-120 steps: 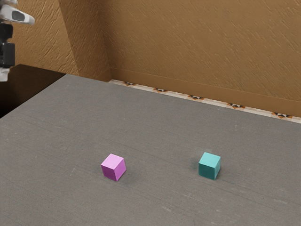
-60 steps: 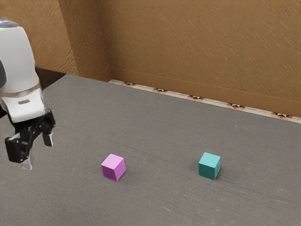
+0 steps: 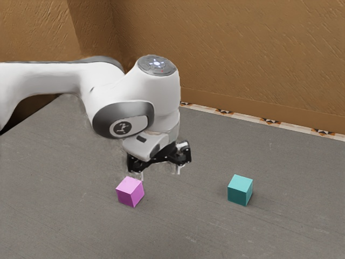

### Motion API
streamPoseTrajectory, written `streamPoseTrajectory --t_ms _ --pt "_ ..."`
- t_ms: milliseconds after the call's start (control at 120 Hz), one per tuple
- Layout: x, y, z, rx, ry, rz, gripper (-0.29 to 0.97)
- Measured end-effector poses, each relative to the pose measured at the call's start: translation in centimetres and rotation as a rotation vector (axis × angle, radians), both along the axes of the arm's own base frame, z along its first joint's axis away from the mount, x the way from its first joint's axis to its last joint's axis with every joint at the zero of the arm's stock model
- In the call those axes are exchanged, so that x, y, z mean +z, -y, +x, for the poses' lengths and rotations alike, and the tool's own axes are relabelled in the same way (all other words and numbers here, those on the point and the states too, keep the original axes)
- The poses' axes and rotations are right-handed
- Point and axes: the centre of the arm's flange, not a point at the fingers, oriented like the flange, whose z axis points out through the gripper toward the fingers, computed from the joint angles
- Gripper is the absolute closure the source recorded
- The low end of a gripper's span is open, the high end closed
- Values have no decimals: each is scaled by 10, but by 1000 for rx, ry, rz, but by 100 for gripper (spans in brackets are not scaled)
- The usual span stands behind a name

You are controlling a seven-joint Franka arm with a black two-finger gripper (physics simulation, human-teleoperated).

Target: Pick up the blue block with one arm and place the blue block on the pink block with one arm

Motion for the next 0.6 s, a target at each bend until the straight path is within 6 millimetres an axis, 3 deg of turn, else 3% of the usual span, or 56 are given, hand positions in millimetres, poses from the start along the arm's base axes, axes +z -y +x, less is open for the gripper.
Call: streamPoseTrajectory --t_ms 108,183,242,433,600 --pt "-36 38 37 -180 -40 -23 0" --pt "-67 55 80 -267 -53 -59 0" --pt "-80 66 109 -336 -43 -81 0" --pt "-134 70 163 -542 -65 -119 0" --pt "-148 69 193 -691 -46 -142 0"
